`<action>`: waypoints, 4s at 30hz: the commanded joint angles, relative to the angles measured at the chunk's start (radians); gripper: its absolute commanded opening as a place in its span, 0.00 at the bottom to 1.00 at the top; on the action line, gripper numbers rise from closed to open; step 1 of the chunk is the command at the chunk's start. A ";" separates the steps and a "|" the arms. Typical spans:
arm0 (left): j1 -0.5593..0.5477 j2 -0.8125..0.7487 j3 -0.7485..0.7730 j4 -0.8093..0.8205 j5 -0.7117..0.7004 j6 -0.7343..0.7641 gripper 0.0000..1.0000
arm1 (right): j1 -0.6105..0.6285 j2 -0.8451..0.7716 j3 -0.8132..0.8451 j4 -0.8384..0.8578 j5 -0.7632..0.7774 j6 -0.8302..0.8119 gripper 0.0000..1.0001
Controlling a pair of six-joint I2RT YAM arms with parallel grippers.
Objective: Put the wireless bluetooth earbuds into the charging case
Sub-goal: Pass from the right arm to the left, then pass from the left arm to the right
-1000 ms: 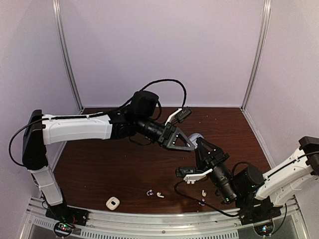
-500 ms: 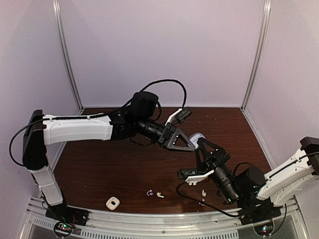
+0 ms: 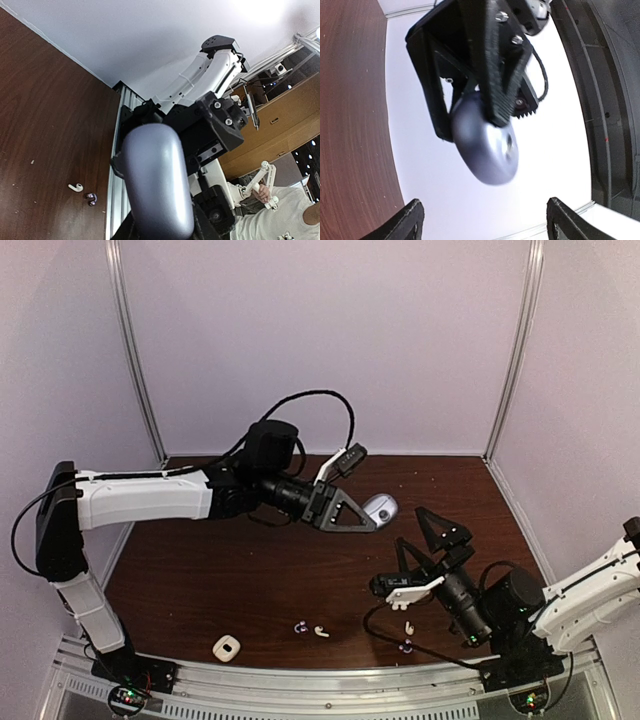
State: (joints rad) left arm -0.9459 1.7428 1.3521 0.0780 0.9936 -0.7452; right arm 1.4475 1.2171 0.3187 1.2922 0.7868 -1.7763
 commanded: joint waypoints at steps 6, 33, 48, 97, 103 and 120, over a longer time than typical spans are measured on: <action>0.087 -0.086 -0.056 -0.015 -0.104 0.206 0.01 | -0.104 -0.270 0.196 -0.761 -0.144 0.807 0.94; 0.025 -0.140 -0.053 -0.268 -0.086 0.735 0.01 | -0.708 -0.281 0.265 -0.913 -1.643 2.086 0.78; -0.037 -0.034 0.054 -0.312 -0.111 0.765 0.00 | -0.664 -0.295 0.265 -1.021 -1.606 1.990 0.65; -0.082 0.009 0.105 -0.321 -0.139 0.766 0.00 | -0.607 -0.260 0.283 -1.024 -1.567 1.971 0.29; -0.082 0.001 0.108 -0.327 -0.184 0.762 0.27 | -0.607 -0.266 0.284 -1.030 -1.563 1.969 0.18; -0.081 -0.154 -0.040 -0.046 -0.351 0.643 0.62 | -0.608 -0.364 0.269 -1.089 -1.436 1.921 0.06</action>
State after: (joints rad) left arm -1.0248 1.5940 1.2999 -0.0681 0.6544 -0.0704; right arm 0.8349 0.8612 0.5789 0.2081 -0.6853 0.1608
